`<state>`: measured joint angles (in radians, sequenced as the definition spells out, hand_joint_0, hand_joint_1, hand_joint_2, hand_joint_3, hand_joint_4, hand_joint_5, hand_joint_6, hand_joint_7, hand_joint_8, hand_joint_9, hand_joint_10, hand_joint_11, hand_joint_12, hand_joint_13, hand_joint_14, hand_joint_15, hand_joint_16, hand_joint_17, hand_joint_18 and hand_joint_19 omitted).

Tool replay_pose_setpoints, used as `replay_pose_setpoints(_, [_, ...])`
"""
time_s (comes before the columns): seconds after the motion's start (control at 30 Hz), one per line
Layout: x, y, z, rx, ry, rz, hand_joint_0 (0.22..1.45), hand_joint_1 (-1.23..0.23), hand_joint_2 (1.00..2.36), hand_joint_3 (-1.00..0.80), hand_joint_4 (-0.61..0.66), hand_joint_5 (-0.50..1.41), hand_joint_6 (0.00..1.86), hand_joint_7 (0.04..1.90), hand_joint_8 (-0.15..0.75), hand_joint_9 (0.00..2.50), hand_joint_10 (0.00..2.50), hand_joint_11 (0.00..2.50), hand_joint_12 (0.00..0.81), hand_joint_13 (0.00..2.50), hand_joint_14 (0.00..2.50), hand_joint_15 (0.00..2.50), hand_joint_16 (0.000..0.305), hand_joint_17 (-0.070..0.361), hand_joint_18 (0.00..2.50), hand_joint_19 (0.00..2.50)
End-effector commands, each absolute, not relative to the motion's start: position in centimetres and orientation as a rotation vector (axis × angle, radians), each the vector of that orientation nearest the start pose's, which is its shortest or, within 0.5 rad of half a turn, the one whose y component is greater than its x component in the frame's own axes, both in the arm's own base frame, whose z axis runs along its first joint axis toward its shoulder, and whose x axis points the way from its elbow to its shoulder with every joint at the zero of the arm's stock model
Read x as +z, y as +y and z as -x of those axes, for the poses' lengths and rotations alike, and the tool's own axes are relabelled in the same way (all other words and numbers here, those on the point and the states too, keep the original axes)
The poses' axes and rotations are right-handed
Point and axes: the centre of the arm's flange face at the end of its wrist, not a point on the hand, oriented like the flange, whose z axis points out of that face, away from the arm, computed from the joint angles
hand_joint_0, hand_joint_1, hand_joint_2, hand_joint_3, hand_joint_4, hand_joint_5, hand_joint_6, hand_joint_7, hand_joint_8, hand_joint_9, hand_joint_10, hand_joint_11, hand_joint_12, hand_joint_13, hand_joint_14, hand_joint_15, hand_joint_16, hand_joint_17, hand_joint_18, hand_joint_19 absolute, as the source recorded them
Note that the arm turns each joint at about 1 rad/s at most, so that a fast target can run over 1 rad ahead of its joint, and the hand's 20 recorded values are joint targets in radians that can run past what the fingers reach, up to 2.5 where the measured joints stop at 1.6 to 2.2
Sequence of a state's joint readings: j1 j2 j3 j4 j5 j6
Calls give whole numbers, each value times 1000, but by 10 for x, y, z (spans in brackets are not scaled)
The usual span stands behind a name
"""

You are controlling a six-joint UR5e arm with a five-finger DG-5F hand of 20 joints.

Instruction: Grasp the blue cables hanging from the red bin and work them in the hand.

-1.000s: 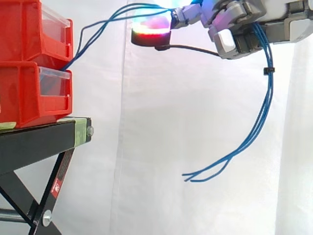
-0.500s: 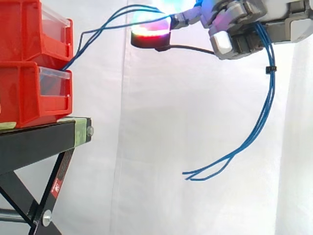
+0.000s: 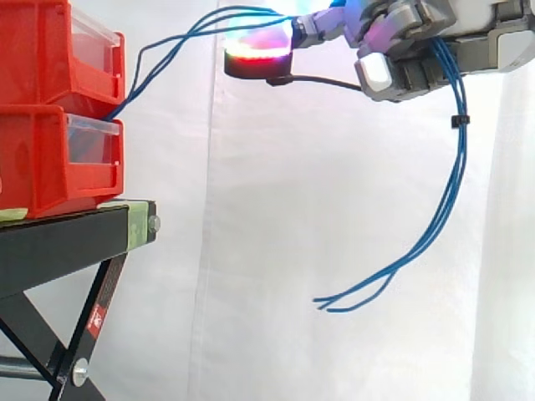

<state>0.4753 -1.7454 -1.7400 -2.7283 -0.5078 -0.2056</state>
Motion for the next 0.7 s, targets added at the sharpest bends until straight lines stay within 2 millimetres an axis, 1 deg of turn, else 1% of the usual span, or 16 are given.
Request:
replay_pose_setpoints(0.0, [353, 32, -544, 669, 834, -1337, 998, -593, 1025, -350, 305, 353, 15, 1104, 540, 856, 2500, 2500, 671, 1248, 2500, 2077, 59, 133, 1494, 510])
replay_pose_setpoints(0.03, [353, 32, -544, 672, 832, -1339, 1031, -611, 1027, -26, 302, 362, 15, 1110, 436, 827, 2500, 2500, 676, 1249, 2500, 2079, 61, 136, 1442, 416])
replay_pose_setpoints(0.07, [353, 32, -544, 672, 832, -1339, 1040, -625, 1022, 113, 309, 367, 15, 1108, 415, 822, 2500, 2500, 680, 1253, 2500, 2079, 64, 143, 1448, 379])
replay_pose_setpoints(0.1, [353, 32, -543, 670, 833, -1339, 1043, -628, 1019, 170, 306, 369, 15, 1107, 454, 826, 2500, 2500, 681, 1254, 2500, 2068, 65, 147, 1450, 345])
replay_pose_setpoints(0.13, [353, 32, -544, 672, 832, -1339, 1034, -632, 1017, 124, 315, 371, 15, 1106, 520, 847, 2500, 2500, 664, 1251, 2500, 2047, 66, 149, 1477, 361])
replay_pose_setpoints(0.17, [352, 32, -543, 669, 834, -1339, 952, -627, 1021, -142, 315, 368, 15, 1104, 535, 852, 2500, 2500, 665, 1257, 2500, 2066, 65, 146, 1528, 445])
replay_pose_setpoints(0.2, [353, 32, -544, 672, 832, -1339, 904, -613, 1024, -284, 299, 356, 16, 1103, 538, 843, 2500, 2500, 670, 1244, 2500, 2081, 62, 138, 1496, 486])
replay_pose_setpoints(0.23, [352, 32, -543, 669, 834, -1339, 862, -596, 1019, -537, 300, 353, 16, 1105, 536, 846, 2500, 2500, 669, 1240, 2500, 2068, 61, 137, 1485, 508])
replay_pose_setpoints(0.27, [353, 32, -544, 670, 833, -1339, 851, -592, 1016, -638, 303, 348, 16, 1101, 535, 852, 2500, 2500, 662, 1240, 2500, 2075, 61, 137, 1489, 496])
replay_pose_setpoints(0.3, [353, 32, -544, 670, 833, -1339, 840, -593, 1013, -703, 304, 347, 16, 1105, 533, 860, 2500, 2500, 660, 1246, 2500, 2068, 61, 138, 1494, 493])
replay_pose_setpoints(0.4, [352, 33, -543, 668, 831, -1340, 829, -608, 1009, -784, 299, 372, 15, 1148, 533, 886, 2500, 2500, 657, 1258, 2500, 2070, 61, 137, 1509, 493])
replay_pose_setpoints(0.43, [352, 34, -543, 667, 830, -1341, 831, -610, 1009, -797, 294, 399, 15, 1197, 528, 900, 2500, 2500, 654, 1263, 2500, 2059, 60, 135, 1518, 496])
replay_pose_setpoints(0.67, [353, 38, -542, 674, 832, -1340, 879, -658, 1010, -784, 261, 461, 9, 1357, 511, 954, 2500, 2500, 650, 1308, 2500, 2059, 58, 130, 1571, 556])
